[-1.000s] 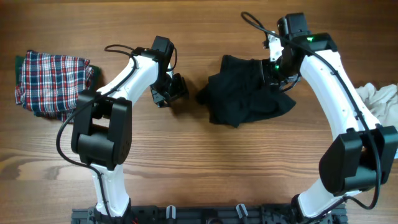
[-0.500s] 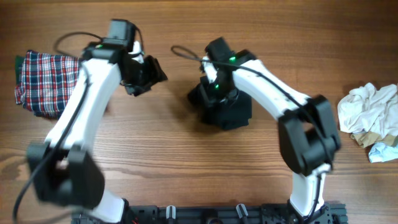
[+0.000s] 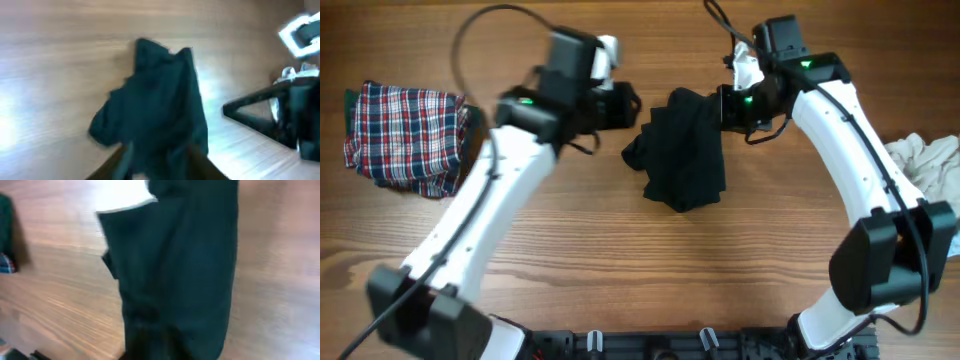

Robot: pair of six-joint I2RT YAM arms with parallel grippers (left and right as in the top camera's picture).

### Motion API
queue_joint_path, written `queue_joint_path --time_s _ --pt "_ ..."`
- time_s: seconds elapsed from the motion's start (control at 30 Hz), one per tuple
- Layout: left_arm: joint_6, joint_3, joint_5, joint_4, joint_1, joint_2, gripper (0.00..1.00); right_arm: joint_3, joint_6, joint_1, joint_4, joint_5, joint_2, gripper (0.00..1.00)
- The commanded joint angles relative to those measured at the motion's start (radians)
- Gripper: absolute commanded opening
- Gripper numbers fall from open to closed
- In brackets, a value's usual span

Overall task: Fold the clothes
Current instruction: 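Carry the black shirt left with the left gripper onto the plaid shirt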

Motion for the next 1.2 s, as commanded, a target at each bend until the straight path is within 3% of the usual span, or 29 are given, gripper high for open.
queue_joint_path --time_s 0.0,0.03,0.07,0.27,0.37,0.47,0.57,0.6,0.63,0.67,0.73,0.83,0.87,0.9,1.0,1.17 --pt "0.122 0.001 -0.064 0.118 -0.061 0.164 0.21 -0.038 0.026 0.014 -0.019 -0.023 0.082 0.04" --pt "0.125 0.001 -0.047 0.192 -0.066 0.259 0.11 -0.083 0.064 0.014 -0.008 -0.058 0.099 0.04" --pt "0.125 0.001 -0.011 0.223 -0.067 0.309 0.08 -0.119 0.068 0.014 0.010 -0.096 0.102 0.04" --pt "0.128 0.001 -0.040 0.425 -0.062 0.542 0.04 -0.321 0.117 0.014 0.151 -0.150 0.102 0.04" --pt "0.120 0.015 -0.212 0.406 0.003 0.549 0.04 -0.402 0.147 0.013 0.171 0.047 0.102 0.04" --pt "0.102 0.095 -0.206 0.332 0.111 0.523 0.04 -0.406 0.143 0.013 0.169 0.065 0.102 0.04" --pt "0.102 0.174 -0.135 0.229 0.156 0.459 0.05 -0.403 0.011 0.013 0.188 -0.069 0.092 0.04" --pt "0.101 0.187 -0.103 0.187 0.156 0.427 0.14 -0.400 -0.007 0.013 0.187 -0.092 0.074 0.05" --pt "0.072 0.190 -0.049 0.116 0.156 0.377 0.51 -0.399 -0.029 0.013 0.187 -0.120 0.037 0.08" --pt "0.013 0.190 -0.004 0.058 0.156 0.346 0.66 -0.397 -0.051 0.013 0.187 -0.136 0.000 0.14" --pt "-0.100 0.190 0.138 -0.098 0.156 0.317 0.87 -0.386 -0.114 0.013 0.187 -0.141 -0.132 0.54" --pt "-0.120 0.150 0.274 -0.188 0.156 0.330 0.91 -0.384 -0.121 0.012 0.224 -0.084 -0.296 0.91" --pt "-0.120 0.115 0.336 -0.178 0.153 0.331 0.93 -0.384 -0.103 0.012 0.243 -0.048 -0.348 0.95" --pt "-0.122 0.053 0.410 -0.145 0.151 0.331 1.00 -0.384 -0.075 0.011 0.252 -0.023 -0.386 0.97" --pt "-0.172 -0.111 0.542 0.006 0.149 0.331 1.00 -0.384 -0.064 0.011 0.254 -0.008 -0.411 0.97" --pt "-0.325 -0.288 0.547 0.281 0.073 0.331 1.00 -0.384 -0.062 0.011 0.255 -0.010 -0.410 0.95"
